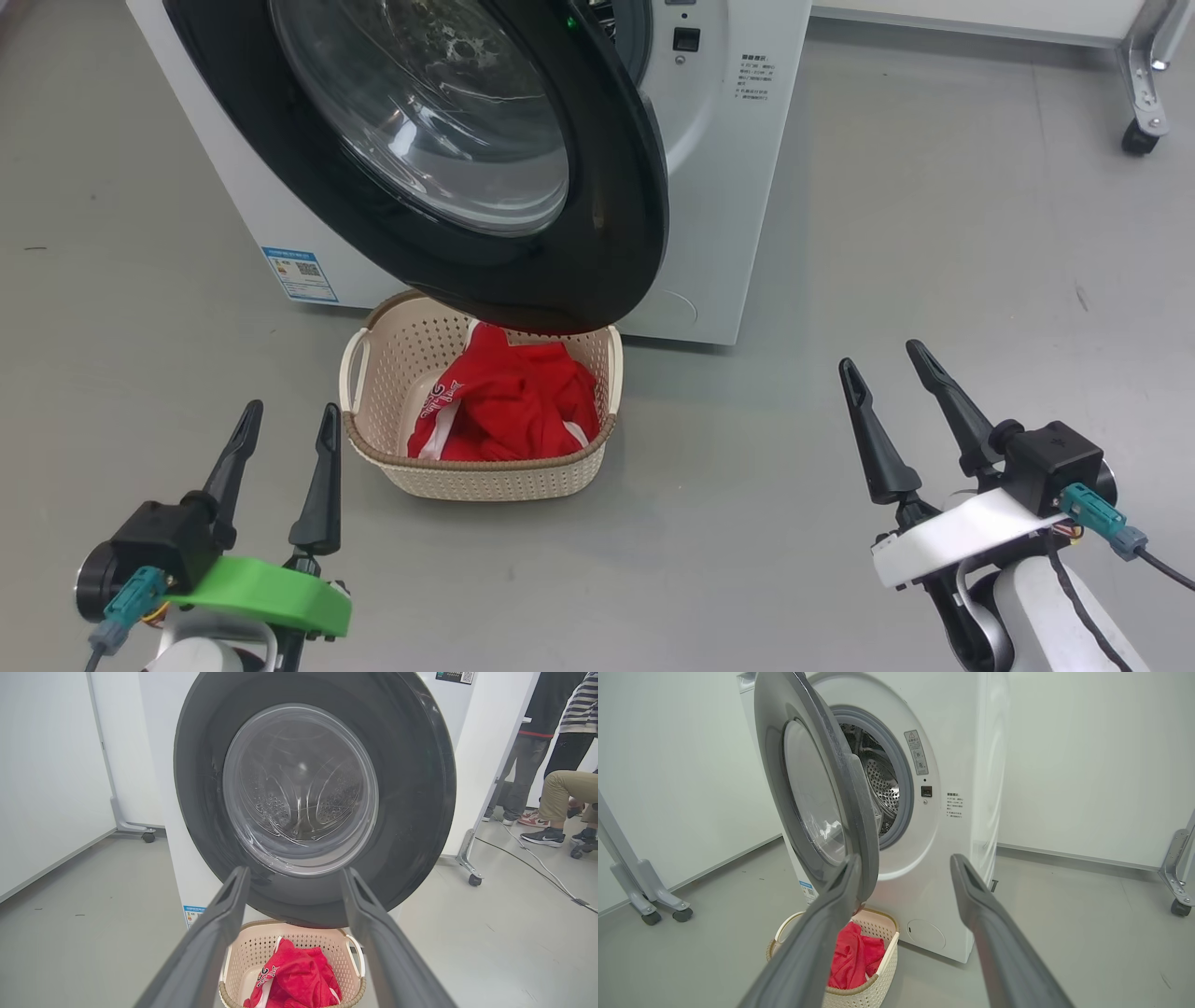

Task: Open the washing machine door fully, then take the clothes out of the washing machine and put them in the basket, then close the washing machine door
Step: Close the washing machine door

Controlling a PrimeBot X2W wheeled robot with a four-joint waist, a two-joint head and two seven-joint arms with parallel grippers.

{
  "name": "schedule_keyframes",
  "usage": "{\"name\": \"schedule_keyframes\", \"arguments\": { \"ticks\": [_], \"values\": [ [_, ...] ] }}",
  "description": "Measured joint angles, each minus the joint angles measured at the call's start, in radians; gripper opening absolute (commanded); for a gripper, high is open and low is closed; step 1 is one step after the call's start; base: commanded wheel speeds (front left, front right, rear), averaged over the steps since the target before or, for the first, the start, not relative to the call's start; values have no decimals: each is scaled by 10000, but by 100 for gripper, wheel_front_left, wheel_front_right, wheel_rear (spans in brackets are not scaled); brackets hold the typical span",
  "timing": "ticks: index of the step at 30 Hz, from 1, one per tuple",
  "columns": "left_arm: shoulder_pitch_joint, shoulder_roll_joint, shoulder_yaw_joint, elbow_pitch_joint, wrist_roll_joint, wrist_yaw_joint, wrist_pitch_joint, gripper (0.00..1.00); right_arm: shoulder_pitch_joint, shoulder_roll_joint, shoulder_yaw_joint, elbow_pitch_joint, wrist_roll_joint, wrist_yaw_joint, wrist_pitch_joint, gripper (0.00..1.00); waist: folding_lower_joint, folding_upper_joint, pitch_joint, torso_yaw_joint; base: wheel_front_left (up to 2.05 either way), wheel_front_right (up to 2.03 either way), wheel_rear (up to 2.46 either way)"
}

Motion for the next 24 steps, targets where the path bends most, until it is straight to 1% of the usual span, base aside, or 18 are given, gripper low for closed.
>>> {"name": "schedule_keyframes", "arguments": {
  "ticks": [24],
  "values": [
    [237,-343,393,-88,456,-207,0,100,25,105,-196,-36,-127,0,0,100,0,0,90,-38,0,0,0]
  ]
}}
